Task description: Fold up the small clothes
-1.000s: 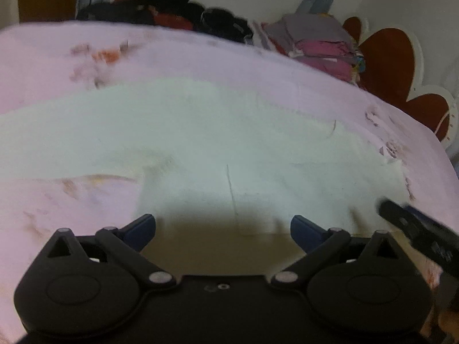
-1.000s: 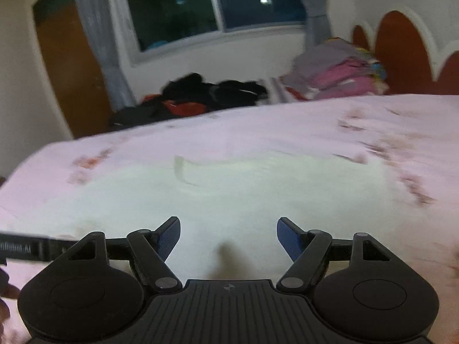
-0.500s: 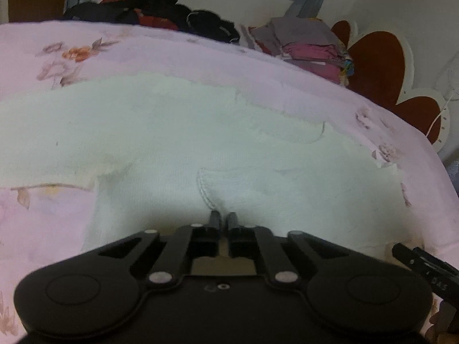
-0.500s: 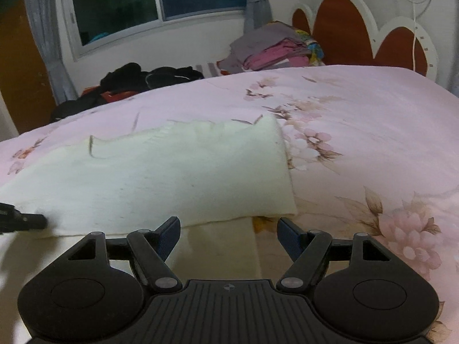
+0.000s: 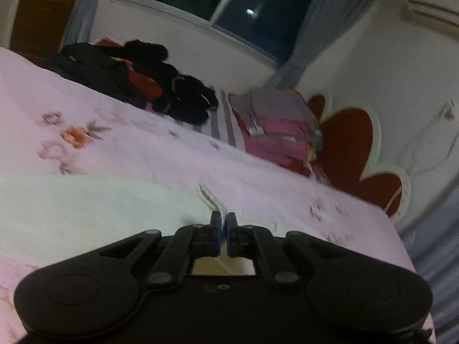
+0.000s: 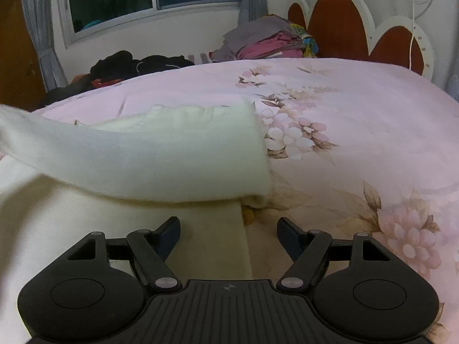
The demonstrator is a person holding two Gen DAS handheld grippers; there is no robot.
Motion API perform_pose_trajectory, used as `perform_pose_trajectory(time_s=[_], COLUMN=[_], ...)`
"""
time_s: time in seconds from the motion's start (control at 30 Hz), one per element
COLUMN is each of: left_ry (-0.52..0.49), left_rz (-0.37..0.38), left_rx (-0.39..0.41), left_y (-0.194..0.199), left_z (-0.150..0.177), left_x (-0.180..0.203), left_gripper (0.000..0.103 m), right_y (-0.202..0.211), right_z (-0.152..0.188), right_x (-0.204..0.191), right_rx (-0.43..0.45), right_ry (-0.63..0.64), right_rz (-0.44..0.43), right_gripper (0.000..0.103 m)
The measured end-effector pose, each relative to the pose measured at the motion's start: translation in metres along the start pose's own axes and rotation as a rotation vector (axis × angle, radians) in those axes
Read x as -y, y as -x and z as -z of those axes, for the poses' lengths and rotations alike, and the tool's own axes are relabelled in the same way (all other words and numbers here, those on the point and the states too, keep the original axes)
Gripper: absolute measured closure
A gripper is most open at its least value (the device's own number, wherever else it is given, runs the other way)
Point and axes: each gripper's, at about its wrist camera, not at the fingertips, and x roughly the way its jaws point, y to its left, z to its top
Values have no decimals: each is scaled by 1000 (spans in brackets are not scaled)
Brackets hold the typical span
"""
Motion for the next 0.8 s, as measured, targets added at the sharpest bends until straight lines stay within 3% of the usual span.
perform_pose_trajectory(time_s=[0.17,0.23,0.33,0.47,0.63,0.8], left_ry=[32,42,73,57,-6,-50], left_rz=[-81,-128,-173,-216,-214,-192], left_rx=[8,13,-6,-52,-116,-132], left_y=[-3,-6,-12,-23,-34,-38], left_z=[-5,-4,-2,9,29,38], left_x=[-31,-43,-63,-78,-75,-63], left_gripper=[100,100,100,100,99,99], right_y=[-13,-18,-23,-22,-19,-25], right_z=[-9,-13,-18,-17,-21,-23], right_x=[-2,-3,-1,2,19,-15], right_rx=[23,16,6,4,30,53], right_ry=[-6,-1,-4,30,-108,82], right_rz=[-1,-14,-20,-1,-6,22], right_gripper=[31,70,80,81,86,86])
